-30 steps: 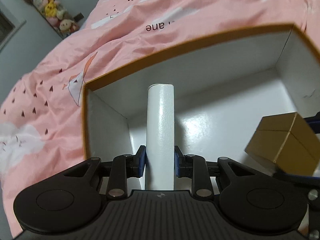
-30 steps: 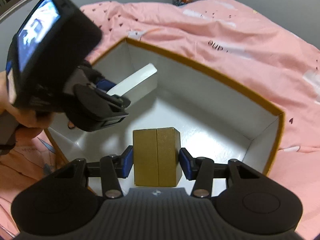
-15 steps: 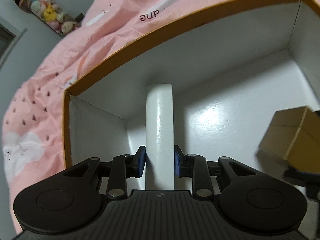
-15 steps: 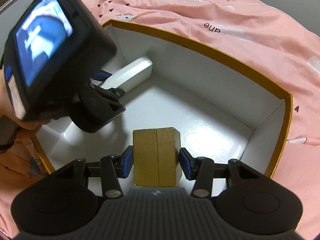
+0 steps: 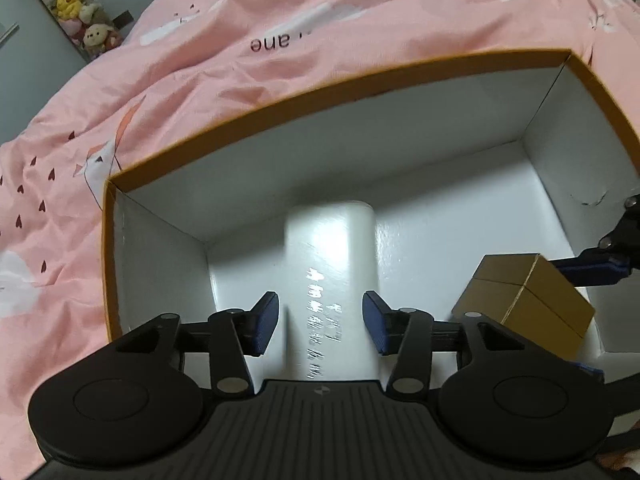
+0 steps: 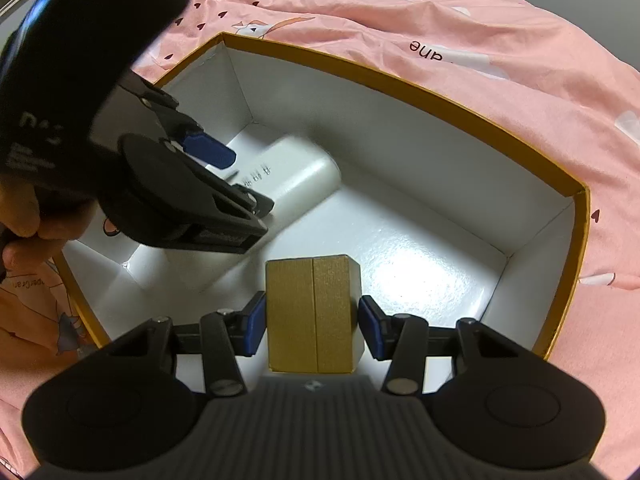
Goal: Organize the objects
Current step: 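Lower the gold cube box into the orange box beside the white case with the right tool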
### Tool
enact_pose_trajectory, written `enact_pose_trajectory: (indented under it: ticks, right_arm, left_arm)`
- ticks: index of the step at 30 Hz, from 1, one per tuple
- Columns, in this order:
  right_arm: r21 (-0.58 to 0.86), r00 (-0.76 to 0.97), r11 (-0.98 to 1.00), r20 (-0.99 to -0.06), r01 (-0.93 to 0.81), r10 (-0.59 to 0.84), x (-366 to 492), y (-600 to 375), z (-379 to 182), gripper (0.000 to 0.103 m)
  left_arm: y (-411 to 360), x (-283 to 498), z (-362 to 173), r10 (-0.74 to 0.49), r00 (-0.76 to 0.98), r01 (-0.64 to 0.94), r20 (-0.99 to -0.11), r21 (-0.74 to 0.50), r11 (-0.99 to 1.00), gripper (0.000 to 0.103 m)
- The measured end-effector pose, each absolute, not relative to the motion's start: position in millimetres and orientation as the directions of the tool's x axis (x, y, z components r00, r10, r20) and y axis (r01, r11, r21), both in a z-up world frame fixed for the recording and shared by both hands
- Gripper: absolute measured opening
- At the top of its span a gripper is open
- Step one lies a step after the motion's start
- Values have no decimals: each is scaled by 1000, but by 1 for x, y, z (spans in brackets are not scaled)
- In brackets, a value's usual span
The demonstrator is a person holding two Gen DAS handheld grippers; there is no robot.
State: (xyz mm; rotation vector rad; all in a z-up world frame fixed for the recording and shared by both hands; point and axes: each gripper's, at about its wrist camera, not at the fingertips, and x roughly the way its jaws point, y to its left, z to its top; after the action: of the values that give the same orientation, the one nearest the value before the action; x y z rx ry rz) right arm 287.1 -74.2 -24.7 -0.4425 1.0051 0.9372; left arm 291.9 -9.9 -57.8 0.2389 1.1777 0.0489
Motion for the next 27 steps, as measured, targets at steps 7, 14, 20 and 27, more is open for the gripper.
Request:
enact_pose_trajectory:
  ticks: [7, 14, 20, 27]
  right_arm:
    - [112, 184, 539, -866, -835, 464, 287, -63, -27, 50]
    - [111, 155, 526, -887, -843, 435, 287, -36, -35, 50]
    - [95, 159, 526, -895, -845, 416, 290, -15, -41, 50]
    - [75, 175, 506, -886, -859, 429, 290, 7, -39, 50]
  left_arm:
    - [12, 283, -37, 83, 449, 123, -890, 153, 980, 56]
    - [38, 262, -13, 39, 536, 172, -843, 155, 973, 64]
    - [71, 248, 4, -40, 550, 155, -834, 55, 986, 61]
    - [94, 231, 12, -68, 573, 142, -817, 17, 990, 61]
